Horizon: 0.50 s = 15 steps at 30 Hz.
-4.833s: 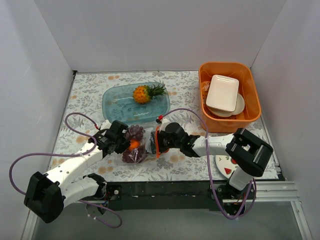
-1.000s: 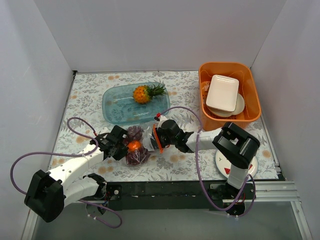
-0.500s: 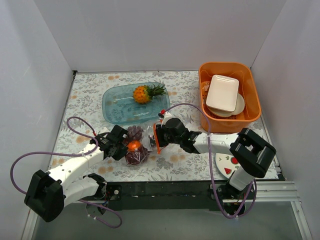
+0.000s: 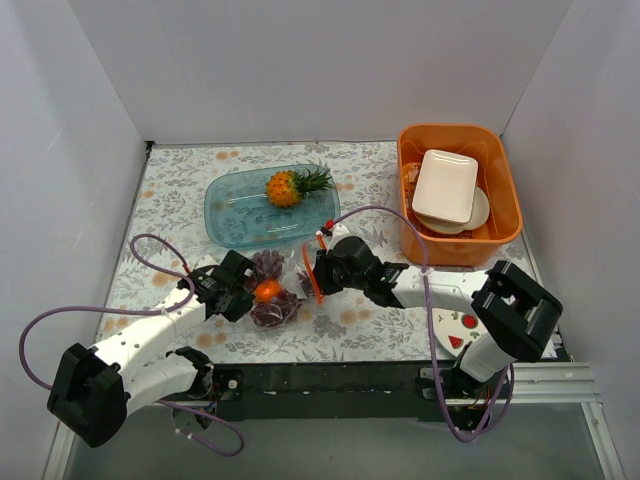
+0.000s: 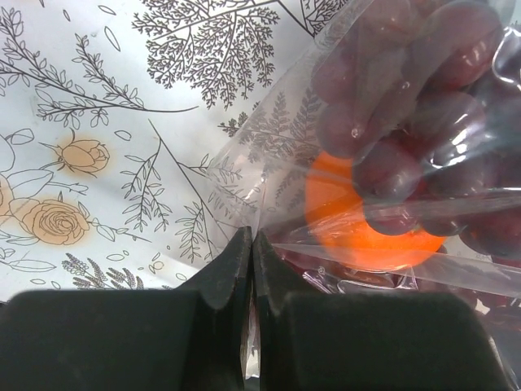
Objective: Open the zip-top bag and remove the fake food
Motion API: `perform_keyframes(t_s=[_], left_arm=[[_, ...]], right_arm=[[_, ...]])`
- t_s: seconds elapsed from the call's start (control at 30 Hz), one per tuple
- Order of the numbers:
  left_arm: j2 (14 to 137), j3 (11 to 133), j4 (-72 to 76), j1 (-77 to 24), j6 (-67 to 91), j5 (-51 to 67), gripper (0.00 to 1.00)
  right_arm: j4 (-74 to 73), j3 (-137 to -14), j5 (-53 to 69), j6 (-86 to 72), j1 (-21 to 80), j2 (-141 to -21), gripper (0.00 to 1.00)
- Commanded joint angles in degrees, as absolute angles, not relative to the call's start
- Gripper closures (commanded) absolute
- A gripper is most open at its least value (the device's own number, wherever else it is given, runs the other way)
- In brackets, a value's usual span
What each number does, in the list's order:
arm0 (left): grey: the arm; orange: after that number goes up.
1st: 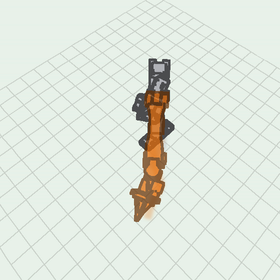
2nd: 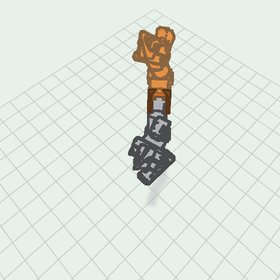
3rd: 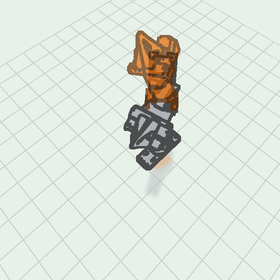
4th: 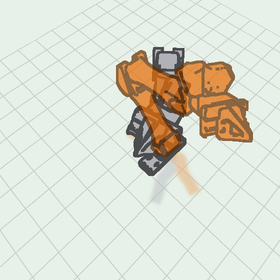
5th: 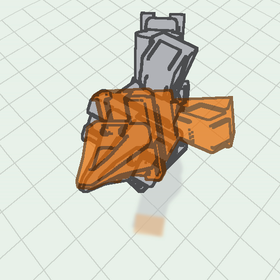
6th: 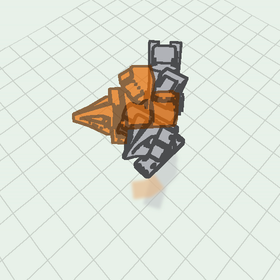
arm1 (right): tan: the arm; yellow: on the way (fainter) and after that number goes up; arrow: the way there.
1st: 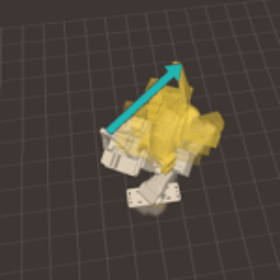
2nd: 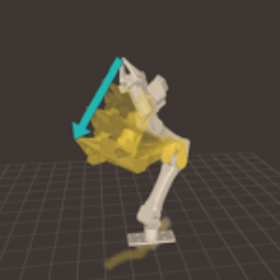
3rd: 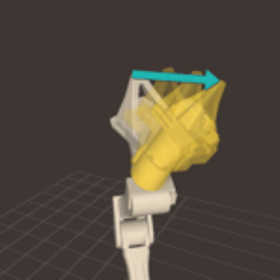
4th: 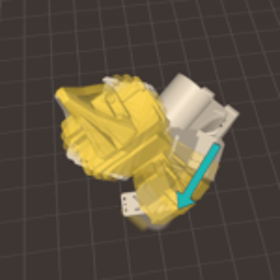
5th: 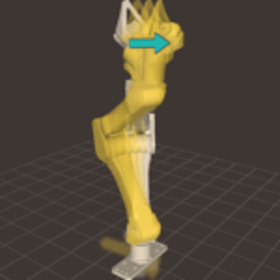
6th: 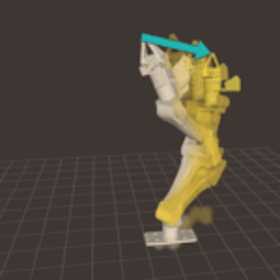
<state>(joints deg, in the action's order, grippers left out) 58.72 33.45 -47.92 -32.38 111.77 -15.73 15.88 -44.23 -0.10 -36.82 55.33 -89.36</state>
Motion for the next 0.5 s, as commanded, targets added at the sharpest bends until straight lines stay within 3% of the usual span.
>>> perform_keyframes(t_s=[0.0, 0.47], left_arm=[[57.9, 35.9, -51.9, -32.3, 112.1, -19.6, 1.00], [55.7, 36.6, -55.2, -32.3, 113.4, -23.0, 1.00]], right_arm=[[14.8, -43.2, -3.8, -34.8, 55.0, -85.9, 0.97], [14.4, -43.1, -3.8, -33.7, 54.1, -84.5, 0.97]])
